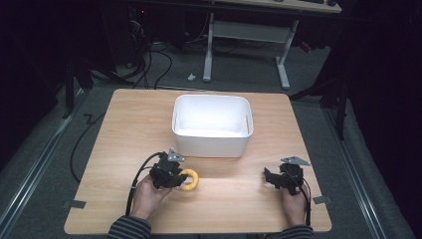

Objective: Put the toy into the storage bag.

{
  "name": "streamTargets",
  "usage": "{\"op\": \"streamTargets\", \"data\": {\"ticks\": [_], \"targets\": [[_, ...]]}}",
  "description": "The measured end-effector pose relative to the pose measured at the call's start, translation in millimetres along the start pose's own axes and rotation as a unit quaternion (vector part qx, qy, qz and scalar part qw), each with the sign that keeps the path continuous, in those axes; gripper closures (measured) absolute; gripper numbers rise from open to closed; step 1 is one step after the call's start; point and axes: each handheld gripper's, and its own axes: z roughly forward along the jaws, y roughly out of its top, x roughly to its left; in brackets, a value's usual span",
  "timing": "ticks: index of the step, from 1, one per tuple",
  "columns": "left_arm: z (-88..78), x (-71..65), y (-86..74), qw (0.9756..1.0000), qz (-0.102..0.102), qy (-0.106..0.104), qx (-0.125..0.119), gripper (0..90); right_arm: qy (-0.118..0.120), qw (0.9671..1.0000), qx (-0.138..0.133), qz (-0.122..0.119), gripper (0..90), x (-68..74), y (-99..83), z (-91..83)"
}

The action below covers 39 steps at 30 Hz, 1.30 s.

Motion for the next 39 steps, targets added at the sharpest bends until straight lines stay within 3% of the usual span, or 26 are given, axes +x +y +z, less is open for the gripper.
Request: {"op": "streamTargets", "data": {"ticks": [4, 13, 21, 39], "targets": [[-8.1, -1.5, 3.1, 0.9999, -0.007, -0.009, -0.009, 68.2, 0.001, 1.0000, 0.001, -0.002, 14.6, 0.3, 0.0, 0.0], [-26.6, -3.7, 13.8, 0.9997, -0.001, -0.016, -0.019, 68.3, 0.002, 1.0000, 0.001, -0.003, 14.6, 0.6, 0.1, 0.0], [-45.3, -6.6, 26.9, 0.9995, 0.012, -0.006, -0.029, 68.3, 0.004, 1.0000, -0.001, -0.004, 14.6, 1.1, 0.1, 0.2], [-73.6, 0.0, 59.9, 0.9986, 0.019, -0.017, -0.047, 68.3, 0.005, 1.0000, -0.001, -0.006, 14.6, 1.2, 0.1, 0.3]]}}
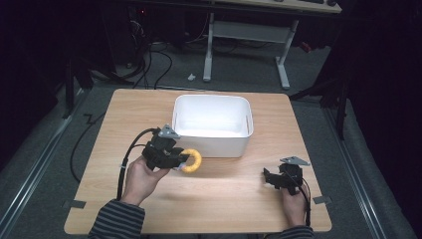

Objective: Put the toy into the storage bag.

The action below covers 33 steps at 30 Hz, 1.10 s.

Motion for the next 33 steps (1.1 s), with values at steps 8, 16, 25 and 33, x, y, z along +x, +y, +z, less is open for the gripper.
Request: {"op": "streamTargets", "data": {"ticks": [8, 16, 25, 33], "targets": [[-3.3, 4.9, 16.5, 1.0000, 0.002, 0.002, -0.003, 68.3, 0.000, 1.0000, 0.000, 0.000, 14.6, 0.0, 0.0, 0.0], [-5.7, 8.2, 35.9, 0.9999, 0.010, 0.011, -0.002, 68.3, 0.000, 1.0000, 0.000, 0.000, 14.6, 0.0, 0.0, 0.0], [-3.6, 10.9, 57.3, 0.9997, 0.019, 0.018, -0.003, 68.3, 0.000, 1.0000, 0.000, 0.000, 14.6, 0.0, 0.0, 0.0], [0.6, 11.8, 75.3, 0.9994, 0.026, 0.023, 0.001, 68.3, 0.000, 1.0000, 0.000, 0.000, 14.6, 0.0, 0.0, 0.0]]}}
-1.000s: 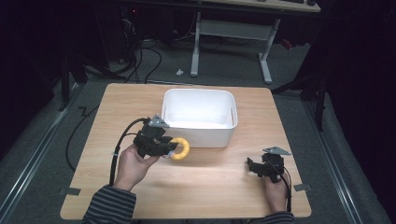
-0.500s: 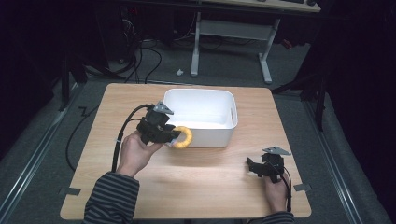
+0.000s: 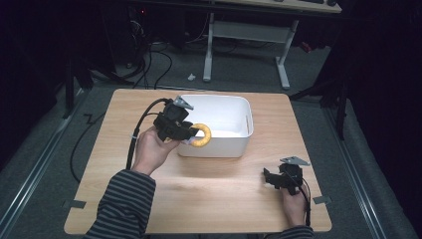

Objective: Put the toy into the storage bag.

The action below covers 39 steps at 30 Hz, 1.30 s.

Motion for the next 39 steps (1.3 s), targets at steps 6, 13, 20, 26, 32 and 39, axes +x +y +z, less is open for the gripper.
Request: {"op": "streamTargets", "data": {"ticks": [6, 13, 20, 26, 32, 39], "targets": [[4.4, 2.0, 9.3, 1.0000, 0.003, 0.005, 0.003, 68.4, 0.000, 1.0000, 0.000, 0.000, 14.6, 0.0, 0.0, 0.0], [8.2, 7.1, 16.5, 1.0000, -0.003, 0.007, 0.000, 68.3, 0.000, 1.0000, 0.000, 0.000, 14.6, 0.0, 0.0, 0.0], [13.7, 12.5, 23.4, 0.9998, -0.008, 0.017, 0.000, 68.3, 0.000, 1.0000, 0.000, 0.000, 14.6, 0.0, 0.0, 0.0], [20.1, 14.8, 29.2, 0.9997, -0.009, 0.021, 0.003, 68.3, 0.000, 1.0000, 0.000, 0.000, 14.6, 0.0, 0.0, 0.0], [28.3, 15.8, 32.7, 0.9997, -0.011, 0.021, 0.003, 68.3, 0.002, 1.0000, 0.002, -0.001, 14.6, 0.6, 0.1, -0.2], [38.2, 19.7, 33.6, 0.9995, -0.017, 0.024, 0.007, 68.3, 0.002, 1.0000, 0.002, -0.001, 14.6, 0.6, 0.1, -0.2]]}}
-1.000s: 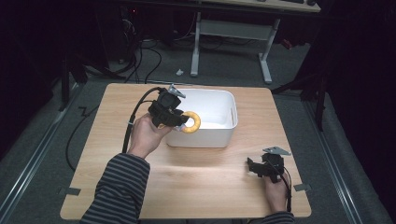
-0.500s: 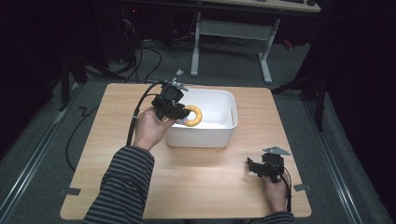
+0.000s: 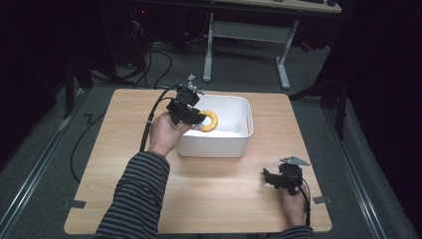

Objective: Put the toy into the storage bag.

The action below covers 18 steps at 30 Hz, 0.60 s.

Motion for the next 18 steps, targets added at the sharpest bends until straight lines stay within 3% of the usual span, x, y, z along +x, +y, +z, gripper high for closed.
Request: {"op": "streamTargets", "data": {"ticks": [14, 18], "targets": [[18.3, 2.1, 0.2, 0.9999, -0.005, 0.004, 0.013, 68.3, 0.000, 1.0000, 0.000, 0.000, 14.6, 0.1, 0.0, 0.0], [23.1, 3.7, -1.8, 0.9998, -0.015, 0.006, 0.010, 68.3, 0.001, 1.0000, 0.000, -0.001, 14.6, 0.2, 0.0, 0.0]]}}
